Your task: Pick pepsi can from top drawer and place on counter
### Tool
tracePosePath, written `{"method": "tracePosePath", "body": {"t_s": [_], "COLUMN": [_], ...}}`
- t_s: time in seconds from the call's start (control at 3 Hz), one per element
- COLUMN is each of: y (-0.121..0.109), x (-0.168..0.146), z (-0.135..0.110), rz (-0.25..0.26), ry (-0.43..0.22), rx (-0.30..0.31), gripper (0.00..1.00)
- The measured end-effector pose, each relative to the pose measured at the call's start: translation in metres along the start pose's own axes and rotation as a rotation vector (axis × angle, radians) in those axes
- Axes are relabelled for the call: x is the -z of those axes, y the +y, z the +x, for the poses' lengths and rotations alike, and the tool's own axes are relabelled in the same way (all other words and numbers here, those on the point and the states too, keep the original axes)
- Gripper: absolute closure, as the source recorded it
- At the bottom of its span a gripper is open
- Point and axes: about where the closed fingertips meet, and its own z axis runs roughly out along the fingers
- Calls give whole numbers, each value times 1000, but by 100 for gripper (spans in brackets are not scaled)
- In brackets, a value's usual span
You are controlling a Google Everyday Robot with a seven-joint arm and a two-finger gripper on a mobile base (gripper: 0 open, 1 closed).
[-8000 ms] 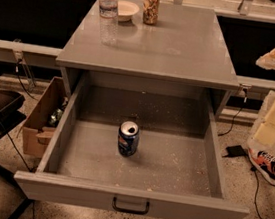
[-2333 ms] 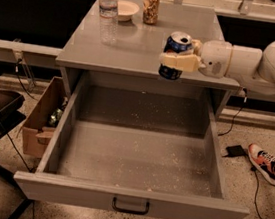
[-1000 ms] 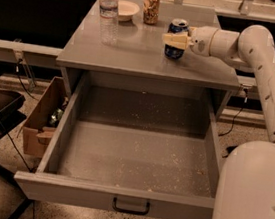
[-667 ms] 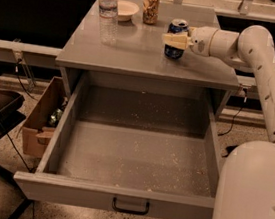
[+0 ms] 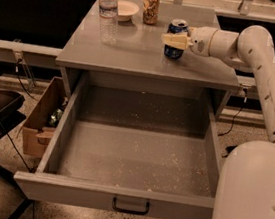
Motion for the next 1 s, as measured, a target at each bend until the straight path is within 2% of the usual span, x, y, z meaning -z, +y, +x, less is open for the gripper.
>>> {"method": "tracePosePath", "body": {"t_s": [0.33,0.67,1.0], "y": [0,0,-3], "x": [0,0,9], "z": [0,0,-10], "rz": [0,0,23], "ry": [0,0,-51], "rx": [0,0,24], "gripper": [11,0,0]}}
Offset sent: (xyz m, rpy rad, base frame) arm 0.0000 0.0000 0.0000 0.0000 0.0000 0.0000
